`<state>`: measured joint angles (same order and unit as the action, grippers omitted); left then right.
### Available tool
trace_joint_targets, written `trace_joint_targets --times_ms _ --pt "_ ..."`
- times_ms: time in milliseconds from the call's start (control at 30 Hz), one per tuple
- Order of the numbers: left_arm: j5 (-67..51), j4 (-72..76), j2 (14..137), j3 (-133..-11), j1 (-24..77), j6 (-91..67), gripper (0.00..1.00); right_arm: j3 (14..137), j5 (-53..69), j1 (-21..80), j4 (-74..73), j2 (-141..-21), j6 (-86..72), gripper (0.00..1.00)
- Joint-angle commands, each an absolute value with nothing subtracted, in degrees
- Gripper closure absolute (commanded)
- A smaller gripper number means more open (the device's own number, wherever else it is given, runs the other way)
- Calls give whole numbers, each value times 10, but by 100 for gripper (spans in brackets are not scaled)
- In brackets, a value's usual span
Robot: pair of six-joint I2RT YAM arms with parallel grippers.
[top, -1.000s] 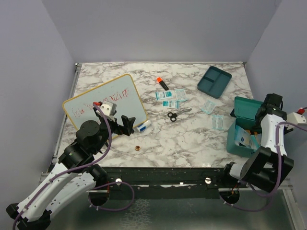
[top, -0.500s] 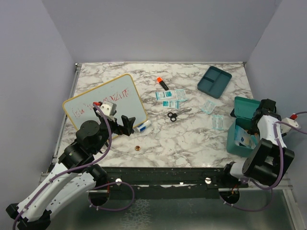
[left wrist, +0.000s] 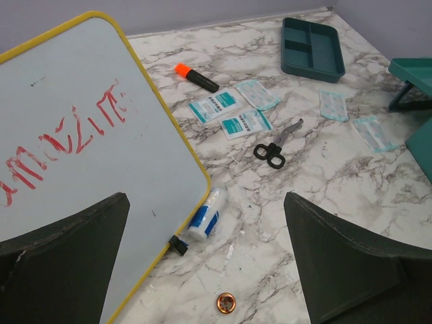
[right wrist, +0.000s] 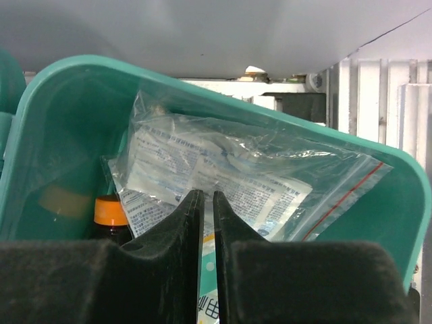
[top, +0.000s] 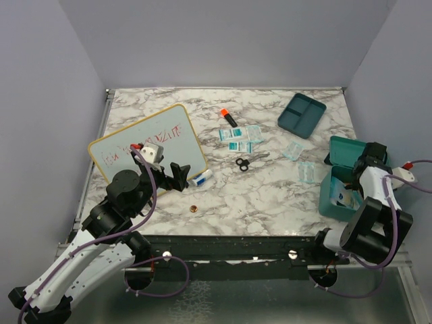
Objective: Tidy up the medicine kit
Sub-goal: Place the medical item at the medicine box, then pick up the medical item at the center of the board.
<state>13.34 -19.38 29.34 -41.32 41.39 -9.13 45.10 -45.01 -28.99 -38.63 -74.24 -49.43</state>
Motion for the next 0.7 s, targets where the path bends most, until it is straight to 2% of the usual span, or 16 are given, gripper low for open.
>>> trace_joint_targets --times_ms 0,467,667 --pt "146 -190 282 -403 416 -91 1 436 -399 -293 -351 -731 -473 85" --pt "152 -191 283 -402 416 -90 1 542 -300 -293 -409 -634 -378 87" --pt "154 -192 295 -402 416 -89 1 589 -91 -291 -371 -616 -302 70"
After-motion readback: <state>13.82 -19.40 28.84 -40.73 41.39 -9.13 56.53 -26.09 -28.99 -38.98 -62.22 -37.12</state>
